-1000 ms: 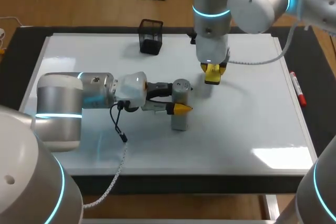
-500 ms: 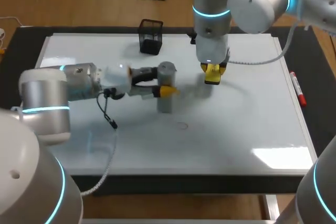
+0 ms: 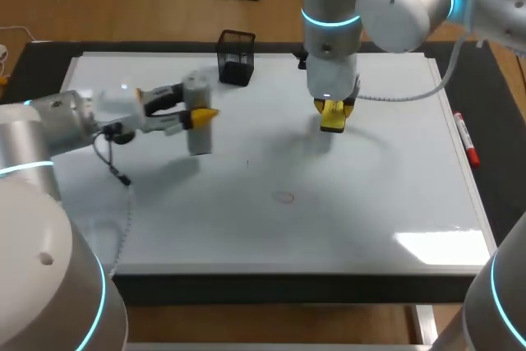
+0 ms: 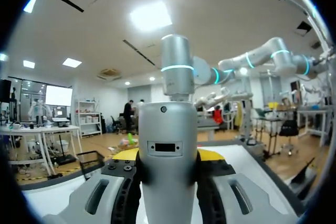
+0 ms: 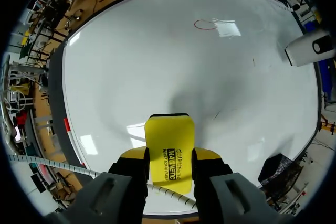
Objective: Pick up the inspection probe, press it on each red-marked spot on the whiteboard one by one, put down the probe, pick up the eraser, and wipe off all the red marks.
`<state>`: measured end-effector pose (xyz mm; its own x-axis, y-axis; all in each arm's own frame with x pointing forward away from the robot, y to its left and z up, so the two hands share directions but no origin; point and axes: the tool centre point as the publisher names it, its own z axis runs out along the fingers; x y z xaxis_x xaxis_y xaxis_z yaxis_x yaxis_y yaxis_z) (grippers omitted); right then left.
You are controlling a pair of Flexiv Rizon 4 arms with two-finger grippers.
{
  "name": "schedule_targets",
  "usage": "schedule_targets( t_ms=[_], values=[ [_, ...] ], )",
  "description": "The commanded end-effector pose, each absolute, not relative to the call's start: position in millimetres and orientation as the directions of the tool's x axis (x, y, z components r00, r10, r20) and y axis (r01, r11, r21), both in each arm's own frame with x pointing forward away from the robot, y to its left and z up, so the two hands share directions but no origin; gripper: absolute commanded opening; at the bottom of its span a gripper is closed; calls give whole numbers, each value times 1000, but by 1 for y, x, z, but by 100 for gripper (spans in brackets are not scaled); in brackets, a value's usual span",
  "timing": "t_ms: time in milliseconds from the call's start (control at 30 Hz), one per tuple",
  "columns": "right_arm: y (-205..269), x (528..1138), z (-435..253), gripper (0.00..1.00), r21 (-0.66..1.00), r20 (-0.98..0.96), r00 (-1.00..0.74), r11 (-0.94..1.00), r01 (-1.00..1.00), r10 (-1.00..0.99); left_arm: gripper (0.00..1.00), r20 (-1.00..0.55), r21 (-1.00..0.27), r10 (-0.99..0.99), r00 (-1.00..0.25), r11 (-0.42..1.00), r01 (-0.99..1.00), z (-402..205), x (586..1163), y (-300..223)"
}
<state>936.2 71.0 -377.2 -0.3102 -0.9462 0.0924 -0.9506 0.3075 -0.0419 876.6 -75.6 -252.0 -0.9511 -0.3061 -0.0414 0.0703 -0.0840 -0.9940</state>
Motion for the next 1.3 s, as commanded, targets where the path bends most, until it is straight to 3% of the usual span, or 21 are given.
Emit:
schedule_targets(
  t_ms=[33,367,1300],
  values=[
    [71,937,-377,0,-43,95,-309,306,-951,-946,0,-35,-994,-376,-926,-80,70,-247,865,-32],
    [71,937,-377,0,-43,95,-309,306,-951,-946,0,-14,-995,-427,-904,-86,56,-251,866,2],
    [80,921,-378,0,-36,121,-314,312,-949,-942,0,-14,-995,-427,-904,-86,56,-251,866,2]
  ],
)
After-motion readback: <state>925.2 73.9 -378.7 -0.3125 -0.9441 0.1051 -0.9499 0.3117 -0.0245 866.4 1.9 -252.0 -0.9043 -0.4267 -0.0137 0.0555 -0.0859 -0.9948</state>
